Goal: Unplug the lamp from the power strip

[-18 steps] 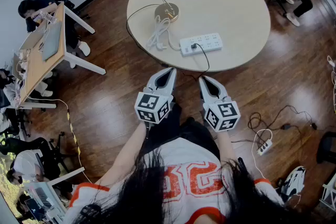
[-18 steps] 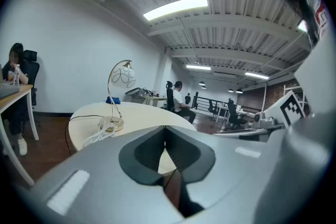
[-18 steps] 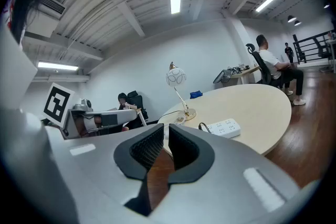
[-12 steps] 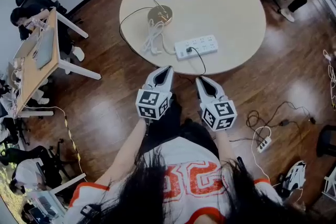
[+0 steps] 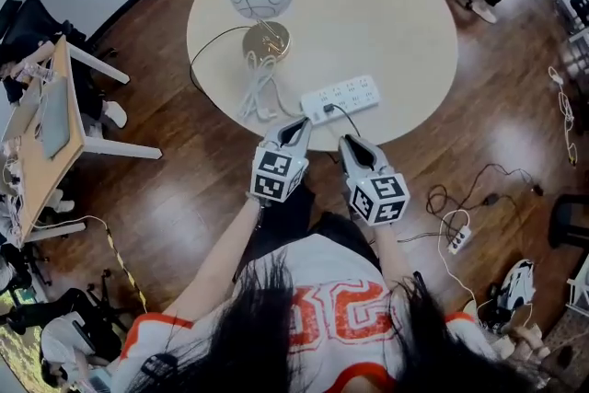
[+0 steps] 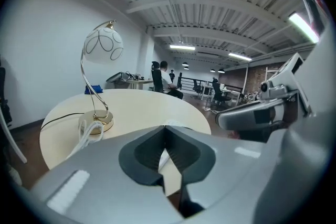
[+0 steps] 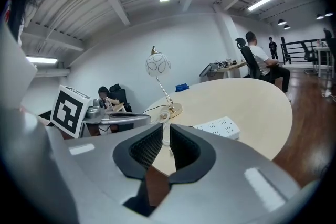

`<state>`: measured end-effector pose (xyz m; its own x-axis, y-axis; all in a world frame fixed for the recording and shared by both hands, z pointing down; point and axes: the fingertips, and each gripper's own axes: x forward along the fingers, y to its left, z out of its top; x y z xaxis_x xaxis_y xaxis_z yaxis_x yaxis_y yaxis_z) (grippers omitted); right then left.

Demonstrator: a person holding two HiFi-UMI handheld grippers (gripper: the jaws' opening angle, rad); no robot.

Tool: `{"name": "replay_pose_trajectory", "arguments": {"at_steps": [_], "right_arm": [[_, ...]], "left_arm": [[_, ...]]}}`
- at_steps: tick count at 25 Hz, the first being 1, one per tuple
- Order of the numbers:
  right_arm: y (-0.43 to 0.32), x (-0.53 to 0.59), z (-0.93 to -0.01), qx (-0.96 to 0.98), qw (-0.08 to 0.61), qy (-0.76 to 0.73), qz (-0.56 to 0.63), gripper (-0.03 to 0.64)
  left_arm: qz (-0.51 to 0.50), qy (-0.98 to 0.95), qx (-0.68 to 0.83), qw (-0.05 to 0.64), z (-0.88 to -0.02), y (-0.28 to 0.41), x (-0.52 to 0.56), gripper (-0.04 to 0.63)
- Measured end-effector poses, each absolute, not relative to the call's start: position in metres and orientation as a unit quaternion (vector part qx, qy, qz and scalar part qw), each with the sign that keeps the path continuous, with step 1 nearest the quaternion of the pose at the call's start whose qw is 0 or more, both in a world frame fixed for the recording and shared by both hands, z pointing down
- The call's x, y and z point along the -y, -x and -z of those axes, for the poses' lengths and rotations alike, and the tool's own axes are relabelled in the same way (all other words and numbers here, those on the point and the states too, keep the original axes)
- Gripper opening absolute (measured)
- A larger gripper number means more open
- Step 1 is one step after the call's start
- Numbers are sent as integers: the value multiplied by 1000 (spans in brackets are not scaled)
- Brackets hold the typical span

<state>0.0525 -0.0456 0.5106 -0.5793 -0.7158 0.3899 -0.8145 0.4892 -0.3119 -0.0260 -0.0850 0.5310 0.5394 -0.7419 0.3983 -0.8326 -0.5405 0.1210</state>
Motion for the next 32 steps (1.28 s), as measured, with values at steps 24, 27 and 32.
{"name": "replay_pose_trajectory", "arguments": {"at_steps": [24, 27, 32], "right_arm": [[-30, 95, -602, 775, 187, -505, -332, 111], [-27, 101, -611, 767, 200, -513, -329, 134], [-27, 116, -611, 756, 199, -550, -293, 149]], "left_arm": [[-320, -902, 264, 123, -644, 0, 124, 69], [-322, -901, 263, 125, -643, -2, 123, 69], [-324, -900, 259, 132, -642, -2, 123, 69]]}}
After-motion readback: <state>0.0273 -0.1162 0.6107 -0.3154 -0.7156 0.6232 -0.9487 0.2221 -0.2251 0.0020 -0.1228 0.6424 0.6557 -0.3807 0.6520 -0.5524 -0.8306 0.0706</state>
